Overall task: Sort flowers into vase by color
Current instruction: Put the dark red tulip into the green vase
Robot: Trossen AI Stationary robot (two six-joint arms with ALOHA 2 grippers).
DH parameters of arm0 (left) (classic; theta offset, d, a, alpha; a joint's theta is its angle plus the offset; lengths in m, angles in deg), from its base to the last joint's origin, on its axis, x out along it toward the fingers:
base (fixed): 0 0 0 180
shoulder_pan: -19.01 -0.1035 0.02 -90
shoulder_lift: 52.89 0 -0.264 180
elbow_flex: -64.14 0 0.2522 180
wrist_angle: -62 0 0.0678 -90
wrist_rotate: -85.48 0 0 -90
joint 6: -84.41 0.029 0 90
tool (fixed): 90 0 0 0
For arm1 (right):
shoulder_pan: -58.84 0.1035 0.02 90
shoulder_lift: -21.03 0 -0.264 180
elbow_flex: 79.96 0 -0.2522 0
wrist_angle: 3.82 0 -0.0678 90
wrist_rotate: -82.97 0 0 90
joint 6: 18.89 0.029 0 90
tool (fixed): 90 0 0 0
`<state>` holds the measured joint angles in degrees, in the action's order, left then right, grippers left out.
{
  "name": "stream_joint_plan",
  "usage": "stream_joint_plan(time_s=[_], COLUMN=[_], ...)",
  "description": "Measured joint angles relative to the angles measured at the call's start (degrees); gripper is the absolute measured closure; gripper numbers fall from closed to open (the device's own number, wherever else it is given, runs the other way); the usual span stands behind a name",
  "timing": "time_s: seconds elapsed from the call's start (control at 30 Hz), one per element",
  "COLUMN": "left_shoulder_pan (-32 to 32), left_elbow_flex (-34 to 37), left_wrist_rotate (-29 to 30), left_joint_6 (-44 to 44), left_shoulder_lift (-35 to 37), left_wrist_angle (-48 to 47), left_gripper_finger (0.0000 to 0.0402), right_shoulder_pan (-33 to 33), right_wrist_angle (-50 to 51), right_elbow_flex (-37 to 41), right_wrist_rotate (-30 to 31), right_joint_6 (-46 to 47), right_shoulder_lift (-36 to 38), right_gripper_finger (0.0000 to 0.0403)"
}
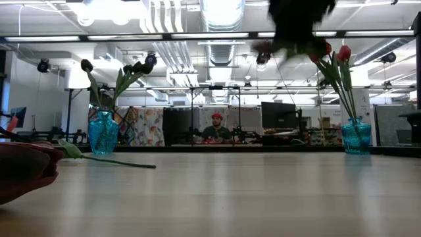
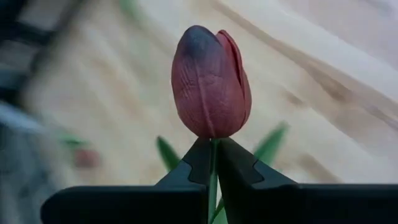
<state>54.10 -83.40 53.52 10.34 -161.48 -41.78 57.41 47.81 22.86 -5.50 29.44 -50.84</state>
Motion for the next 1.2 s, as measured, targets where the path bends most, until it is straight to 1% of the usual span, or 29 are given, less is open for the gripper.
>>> stream_joint_plan(time_s=[0.1, 0.17, 0.23, 0.33, 0.43, 0.57, 0.63, 0.7, 0.8, 0.87, 0.93, 1.03, 1.17, 1.2], left_shoulder_pan=[0.00, 0.00, -0.06, -0.11, 0.00, 0.00, 0.00, 0.00, 0.25, 0.28, 0.28, 0.26, 0.26, 0.26], left_elbow_flex=[0.00, 0.00, 0.00, 0.09, 0.12, 0.20, 0.20, 0.20, 0.20, 0.20, 0.20, 0.22, 0.22, 0.22], left_wrist_rotate=[-0.68, -2.43, -5.20, -11.23, -17.15, -25.61, -29.74, -32.14, -32.39, -32.42, -32.54, -32.19, -27.45, -27.15], left_joint_6=[0.47, 3.15, 8.08, 20.41, 34.32, 50.58, 56.26, 59.82, 63.46, 64.35, 64.42, 62.92, 61.46, 61.27], left_shoulder_lift=[0.00, 0.00, 0.00, -0.16, -1.18, -2.86, -3.89, -5.15, -6.89, -8.20, -9.35, -10.14, -10.29, -10.29], left_wrist_angle=[0.68, 2.94, 8.00, 20.46, 34.48, 50.89, 59.03, 65.38, 72.13, 75.88, 78.23, 78.62, 79.06, 79.06], left_gripper_finger=[0.0398, 0.0399, 0.0401, 0.0401, 0.0401, 0.0401, 0.0401, 0.0401, 0.0402, 0.0402, 0.0402, 0.0402, 0.0402, 0.0402], right_shoulder_pan=[3.41, 6.08, 8.92, 12.38, 15.48, 20.49, 22.99, 24.76, 26.53, 27.38, 28.13, 29.28, 31.66, 32.57], right_wrist_angle=[-2.23, -4.72, -6.74, -9.10, -13.37, -25.55, -31.28, -34.34, -34.67, -34.07, -31.28, -25.54, -21.55, -21.54], right_elbow_flex=[-3.58, -6.43, -9.48, -14.26, -18.66, -22.86, -24.31, -25.77, -27.70, -27.93, -27.92, -27.27, -24.66, -23.70], right_wrist_rotate=[0.32, -0.18, -1.08, -3.77, -7.38, -14.33, -17.86, -21.75, -28.65, -33.07, -35.57, -36.36, -36.49, -36.49], right_joint_6=[0.60, -1.52, -3.21, -6.35, -9.26, -15.24, -17.85, -20.48, -22.36, -22.42, -22.64, -25.40, -28.63, -29.32], right_shoulder_lift=[7.49, 11.38, 14.57, 17.10, 17.40, 15.71, 14.77, 13.99, 13.58, 14.38, 15.83, 17.87, 17.97, 17.87], right_gripper_finger=[0.0392, 0.0393, 0.0393, 0.0393, 0.0393, 0.0393, 0.0393, 0.0393, 0.0393, 0.0393, 0.0393, 0.0393, 0.0393, 0.0393])
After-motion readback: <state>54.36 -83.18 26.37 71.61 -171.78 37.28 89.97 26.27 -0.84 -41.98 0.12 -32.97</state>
